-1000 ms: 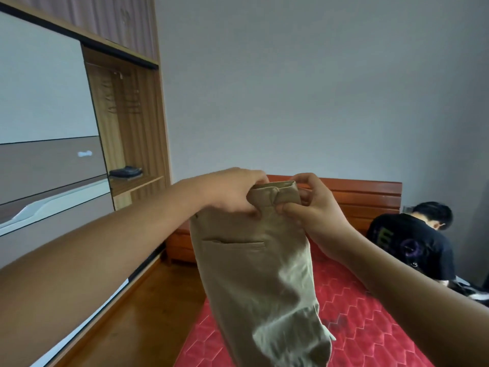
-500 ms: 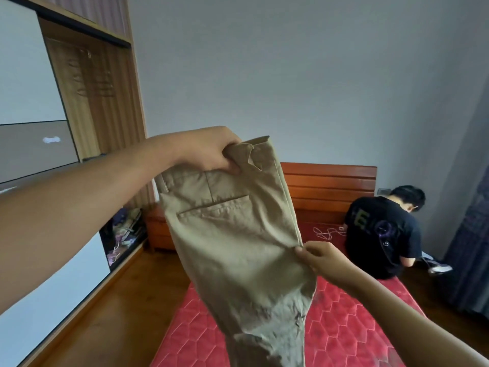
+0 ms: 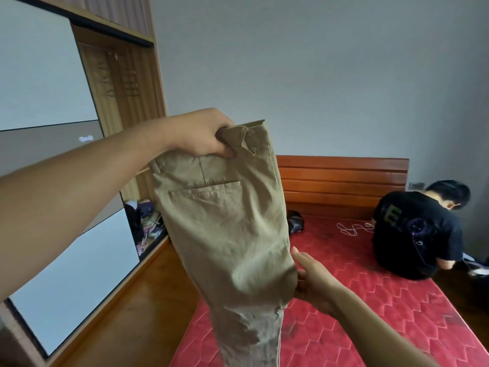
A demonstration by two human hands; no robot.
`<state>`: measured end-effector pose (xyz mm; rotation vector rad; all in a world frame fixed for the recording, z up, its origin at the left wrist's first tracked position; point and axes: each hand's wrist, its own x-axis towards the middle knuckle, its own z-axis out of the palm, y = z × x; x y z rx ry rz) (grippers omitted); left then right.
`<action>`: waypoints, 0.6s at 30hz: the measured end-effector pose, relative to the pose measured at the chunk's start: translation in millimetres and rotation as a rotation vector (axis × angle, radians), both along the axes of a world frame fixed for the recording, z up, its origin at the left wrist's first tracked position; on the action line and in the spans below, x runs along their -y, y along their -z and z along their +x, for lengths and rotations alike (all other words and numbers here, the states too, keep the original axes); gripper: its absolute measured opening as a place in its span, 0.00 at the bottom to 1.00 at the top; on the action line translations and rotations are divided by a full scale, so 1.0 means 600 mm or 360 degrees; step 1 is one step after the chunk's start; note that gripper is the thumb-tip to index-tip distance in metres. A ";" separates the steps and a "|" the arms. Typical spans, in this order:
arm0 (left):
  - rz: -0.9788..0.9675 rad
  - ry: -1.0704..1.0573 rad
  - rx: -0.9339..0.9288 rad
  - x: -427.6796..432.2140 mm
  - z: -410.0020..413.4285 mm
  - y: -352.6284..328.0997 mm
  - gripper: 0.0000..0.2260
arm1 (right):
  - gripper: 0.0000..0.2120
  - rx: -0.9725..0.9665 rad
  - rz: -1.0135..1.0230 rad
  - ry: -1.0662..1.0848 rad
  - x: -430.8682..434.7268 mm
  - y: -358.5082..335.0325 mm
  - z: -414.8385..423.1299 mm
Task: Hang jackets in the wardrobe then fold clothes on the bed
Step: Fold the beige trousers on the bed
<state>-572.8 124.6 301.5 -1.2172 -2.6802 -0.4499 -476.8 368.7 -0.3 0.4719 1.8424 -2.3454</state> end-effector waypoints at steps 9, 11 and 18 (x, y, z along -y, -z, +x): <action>0.0034 -0.0090 0.0005 0.050 -0.008 0.024 0.04 | 0.24 -0.0038 -0.0038 -0.0247 0.047 -0.013 -0.024; 0.0064 -0.0107 -0.0006 0.062 -0.012 0.021 0.05 | 0.15 -0.0203 -0.0286 -0.0035 0.050 -0.006 -0.034; 0.0183 -0.0185 0.0056 0.113 -0.034 0.013 0.10 | 0.10 -0.0458 -0.0650 0.0291 0.025 -0.032 -0.030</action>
